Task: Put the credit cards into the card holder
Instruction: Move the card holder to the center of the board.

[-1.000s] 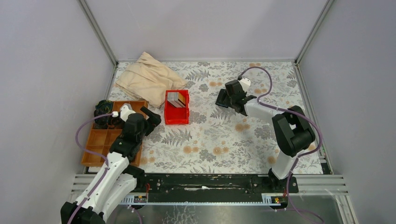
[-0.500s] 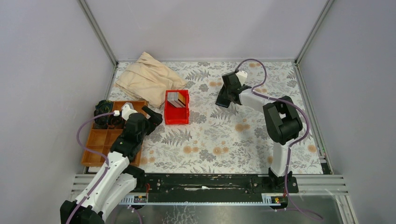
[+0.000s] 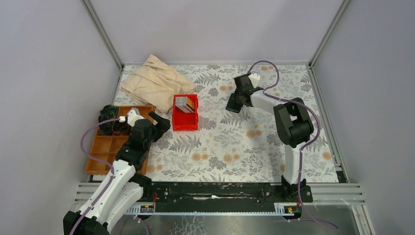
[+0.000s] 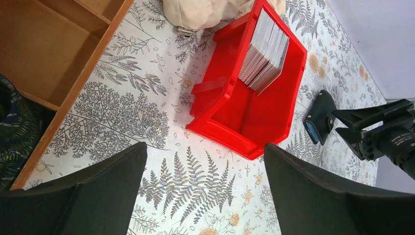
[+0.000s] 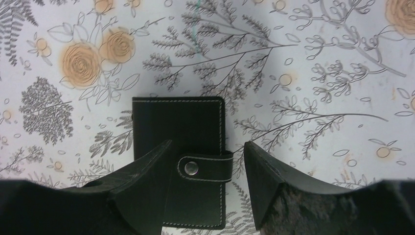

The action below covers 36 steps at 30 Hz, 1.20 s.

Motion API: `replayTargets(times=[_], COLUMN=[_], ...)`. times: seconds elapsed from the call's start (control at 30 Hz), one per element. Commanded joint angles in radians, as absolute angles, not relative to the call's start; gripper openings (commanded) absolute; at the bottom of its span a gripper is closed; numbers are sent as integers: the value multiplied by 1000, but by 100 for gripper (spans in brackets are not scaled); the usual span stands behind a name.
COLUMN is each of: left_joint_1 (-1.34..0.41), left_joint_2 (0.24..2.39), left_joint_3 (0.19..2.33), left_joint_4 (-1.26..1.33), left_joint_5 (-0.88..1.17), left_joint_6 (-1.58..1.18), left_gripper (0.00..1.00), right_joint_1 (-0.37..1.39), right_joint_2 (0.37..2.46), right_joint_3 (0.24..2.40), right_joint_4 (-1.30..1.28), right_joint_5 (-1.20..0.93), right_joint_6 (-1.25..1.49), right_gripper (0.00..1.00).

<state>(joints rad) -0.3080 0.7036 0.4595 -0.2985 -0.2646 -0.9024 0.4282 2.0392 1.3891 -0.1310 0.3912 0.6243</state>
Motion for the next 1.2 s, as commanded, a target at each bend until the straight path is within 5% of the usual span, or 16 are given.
replayTargets(times=[0.0,0.7,1.17], left_joint_1=[-314,-314,-319], left_joint_2=[693,703,690], left_joint_3=[447,430,416], left_joint_4=[-239,-227,-227], left_joint_5=[-252,-261,-265], left_joint_6=[-885,-890,-896], left_gripper=[96,96,95], right_joint_1=[399,312,283], right_joint_2=[2049,2084,2032], right_joint_3=[1441,1328,1158], right_joint_4=[-127,100,312], right_joint_5=[395,101,-27], right_joint_6=[600,676,755], right_gripper=[62,61,46])
